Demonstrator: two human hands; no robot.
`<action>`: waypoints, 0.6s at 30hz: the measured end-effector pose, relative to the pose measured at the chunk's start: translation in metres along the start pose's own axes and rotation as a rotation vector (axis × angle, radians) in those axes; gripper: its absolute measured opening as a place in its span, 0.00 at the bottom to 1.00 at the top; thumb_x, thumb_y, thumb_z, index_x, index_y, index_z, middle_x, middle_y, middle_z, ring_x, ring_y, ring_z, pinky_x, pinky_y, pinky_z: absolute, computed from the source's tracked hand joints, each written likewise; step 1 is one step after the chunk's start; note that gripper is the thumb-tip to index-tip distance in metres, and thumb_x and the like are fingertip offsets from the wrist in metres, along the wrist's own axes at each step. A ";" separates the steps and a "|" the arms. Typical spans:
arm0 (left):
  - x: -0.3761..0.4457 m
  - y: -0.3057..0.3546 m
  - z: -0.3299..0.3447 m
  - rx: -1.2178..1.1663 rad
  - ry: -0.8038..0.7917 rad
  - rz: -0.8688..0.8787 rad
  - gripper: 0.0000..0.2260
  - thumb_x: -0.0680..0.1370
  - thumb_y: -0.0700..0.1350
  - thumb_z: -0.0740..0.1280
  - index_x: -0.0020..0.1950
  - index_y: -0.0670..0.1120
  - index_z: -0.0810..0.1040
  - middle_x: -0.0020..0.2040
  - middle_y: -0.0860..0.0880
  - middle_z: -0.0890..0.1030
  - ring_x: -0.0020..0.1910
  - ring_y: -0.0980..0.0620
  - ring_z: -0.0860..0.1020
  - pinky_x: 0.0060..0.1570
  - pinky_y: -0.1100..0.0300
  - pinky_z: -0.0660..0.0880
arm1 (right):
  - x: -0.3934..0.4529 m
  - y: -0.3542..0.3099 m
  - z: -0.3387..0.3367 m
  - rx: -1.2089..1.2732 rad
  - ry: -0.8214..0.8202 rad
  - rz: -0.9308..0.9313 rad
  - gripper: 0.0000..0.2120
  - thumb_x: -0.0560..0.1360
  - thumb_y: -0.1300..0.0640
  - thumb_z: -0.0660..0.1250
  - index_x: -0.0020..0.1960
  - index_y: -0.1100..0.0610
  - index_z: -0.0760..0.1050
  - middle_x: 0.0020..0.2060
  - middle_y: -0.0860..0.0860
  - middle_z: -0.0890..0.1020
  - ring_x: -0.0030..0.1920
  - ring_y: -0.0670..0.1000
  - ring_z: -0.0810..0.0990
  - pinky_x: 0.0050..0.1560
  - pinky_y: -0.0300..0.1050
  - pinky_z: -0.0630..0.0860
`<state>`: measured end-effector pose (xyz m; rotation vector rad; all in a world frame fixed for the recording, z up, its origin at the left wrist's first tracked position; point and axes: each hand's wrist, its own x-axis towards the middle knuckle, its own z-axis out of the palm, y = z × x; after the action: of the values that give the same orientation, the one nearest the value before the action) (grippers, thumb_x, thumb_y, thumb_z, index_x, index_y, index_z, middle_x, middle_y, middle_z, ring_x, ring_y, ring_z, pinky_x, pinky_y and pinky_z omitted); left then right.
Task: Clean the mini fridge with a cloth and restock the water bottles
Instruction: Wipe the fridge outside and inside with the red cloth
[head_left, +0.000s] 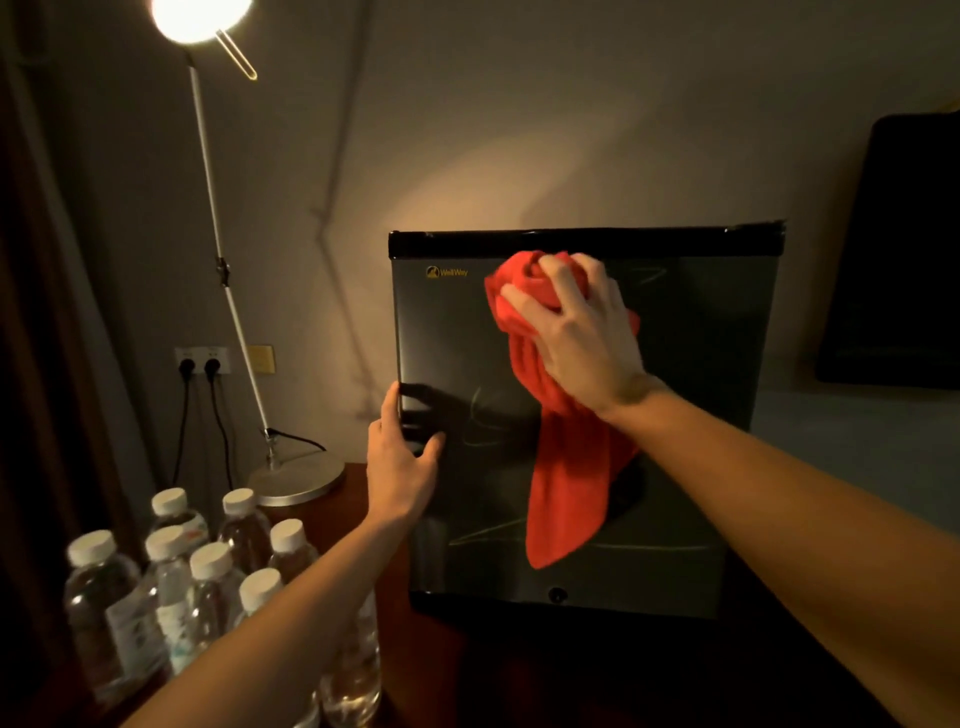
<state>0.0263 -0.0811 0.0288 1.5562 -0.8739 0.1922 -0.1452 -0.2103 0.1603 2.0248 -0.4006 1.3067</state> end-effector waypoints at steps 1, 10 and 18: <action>0.002 -0.003 0.000 0.005 0.000 0.003 0.36 0.75 0.39 0.72 0.78 0.54 0.58 0.59 0.47 0.73 0.55 0.53 0.76 0.64 0.50 0.74 | -0.005 -0.012 0.005 0.018 -0.010 -0.045 0.20 0.74 0.55 0.68 0.65 0.47 0.75 0.67 0.57 0.72 0.64 0.66 0.69 0.59 0.59 0.69; 0.011 -0.028 -0.006 0.065 -0.095 0.014 0.34 0.71 0.41 0.75 0.73 0.52 0.65 0.61 0.47 0.76 0.62 0.50 0.75 0.64 0.47 0.74 | -0.122 -0.064 0.046 0.096 -0.183 -0.518 0.15 0.74 0.55 0.63 0.59 0.45 0.79 0.63 0.52 0.79 0.62 0.63 0.76 0.60 0.59 0.73; 0.010 -0.037 -0.012 0.078 -0.167 0.001 0.29 0.68 0.41 0.78 0.65 0.50 0.72 0.57 0.47 0.79 0.56 0.49 0.80 0.59 0.47 0.78 | -0.044 -0.038 0.018 0.000 -0.057 -0.234 0.18 0.78 0.56 0.60 0.66 0.48 0.75 0.64 0.59 0.75 0.62 0.67 0.72 0.62 0.58 0.70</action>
<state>0.0604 -0.0766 0.0079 1.6622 -1.0078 0.0997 -0.1305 -0.2003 0.1028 2.0431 -0.1818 1.1085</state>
